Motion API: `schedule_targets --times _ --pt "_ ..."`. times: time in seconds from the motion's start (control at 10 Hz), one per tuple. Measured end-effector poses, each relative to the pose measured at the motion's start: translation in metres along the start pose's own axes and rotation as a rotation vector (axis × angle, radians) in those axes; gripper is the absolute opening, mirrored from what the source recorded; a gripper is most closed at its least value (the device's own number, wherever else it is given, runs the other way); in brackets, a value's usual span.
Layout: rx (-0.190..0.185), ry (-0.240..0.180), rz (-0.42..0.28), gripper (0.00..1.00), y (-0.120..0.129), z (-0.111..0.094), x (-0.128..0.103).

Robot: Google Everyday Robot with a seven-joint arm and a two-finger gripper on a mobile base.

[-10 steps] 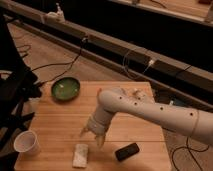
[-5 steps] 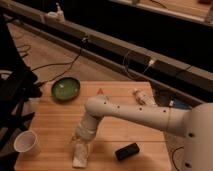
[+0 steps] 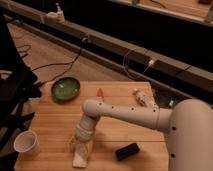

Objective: Wipe the white sponge on the table

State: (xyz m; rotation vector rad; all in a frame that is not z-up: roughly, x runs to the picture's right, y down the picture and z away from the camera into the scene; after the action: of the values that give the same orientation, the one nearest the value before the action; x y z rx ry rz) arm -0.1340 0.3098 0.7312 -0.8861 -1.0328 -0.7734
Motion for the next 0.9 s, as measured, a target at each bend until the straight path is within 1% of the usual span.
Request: schedule_targets --times 0.2,0.5,0.6,0.8,0.9 --pt "-0.016 -0.007 0.012 0.65 0.003 0.003 0.006" --pt "-0.057 -0.041 0.015 0.64 0.006 0.022 0.008" --pt "-0.057 -0.046 0.016 0.58 0.005 0.024 0.01" --pt "-0.052 -0.036 0.011 0.38 0.004 0.021 0.013" --pt "-0.038 -0.024 0.008 0.26 0.001 0.015 0.013"
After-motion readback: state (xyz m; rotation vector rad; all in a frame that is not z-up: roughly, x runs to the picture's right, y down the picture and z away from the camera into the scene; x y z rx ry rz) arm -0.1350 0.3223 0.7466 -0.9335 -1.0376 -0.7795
